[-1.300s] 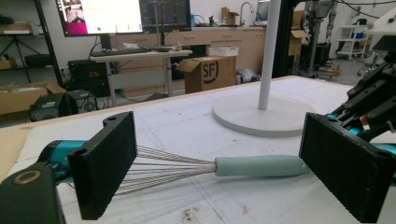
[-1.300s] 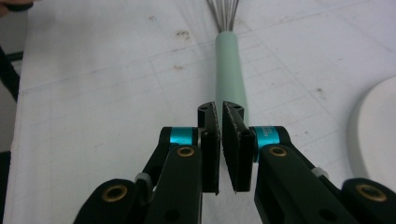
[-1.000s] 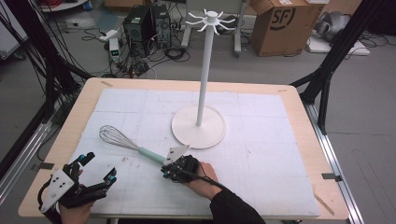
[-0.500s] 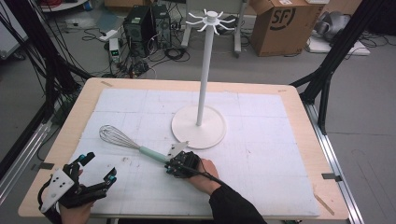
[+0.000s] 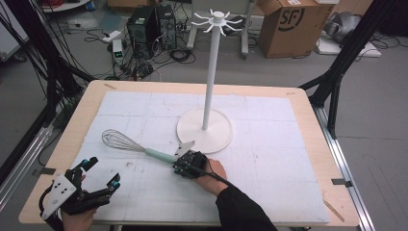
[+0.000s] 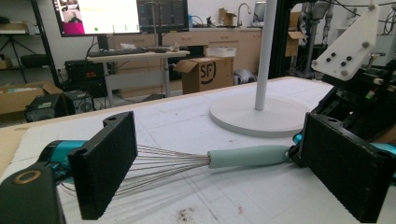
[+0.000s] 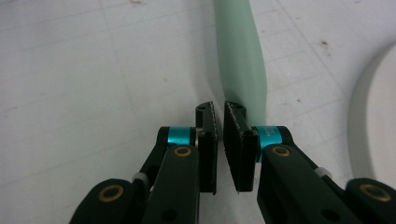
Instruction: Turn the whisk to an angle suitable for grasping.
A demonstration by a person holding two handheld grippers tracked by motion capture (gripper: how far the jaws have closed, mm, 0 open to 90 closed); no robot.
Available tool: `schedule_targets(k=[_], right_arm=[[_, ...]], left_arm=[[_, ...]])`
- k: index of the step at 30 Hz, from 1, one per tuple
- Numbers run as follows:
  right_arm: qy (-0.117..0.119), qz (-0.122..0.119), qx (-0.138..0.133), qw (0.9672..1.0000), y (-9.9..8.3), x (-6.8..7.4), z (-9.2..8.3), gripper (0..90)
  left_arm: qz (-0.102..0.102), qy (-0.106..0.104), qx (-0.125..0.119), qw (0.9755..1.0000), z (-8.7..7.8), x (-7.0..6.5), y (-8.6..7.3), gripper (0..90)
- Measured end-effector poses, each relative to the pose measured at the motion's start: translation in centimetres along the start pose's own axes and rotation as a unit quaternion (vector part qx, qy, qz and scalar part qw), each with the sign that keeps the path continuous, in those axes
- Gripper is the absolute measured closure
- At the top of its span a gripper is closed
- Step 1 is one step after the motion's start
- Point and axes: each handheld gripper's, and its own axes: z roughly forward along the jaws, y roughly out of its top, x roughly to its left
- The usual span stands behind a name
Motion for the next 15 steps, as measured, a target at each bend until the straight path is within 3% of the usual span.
schedule_targets(k=[15], right_arm=[[-0.033, 0.018, 0.0, 0.9993, -0.1, -1.7, 0.2, 83.0]], left_arm=[[-0.001, -0.002, 0.0, 1.0, 0.0, 0.0, 0.0, 11.8]])
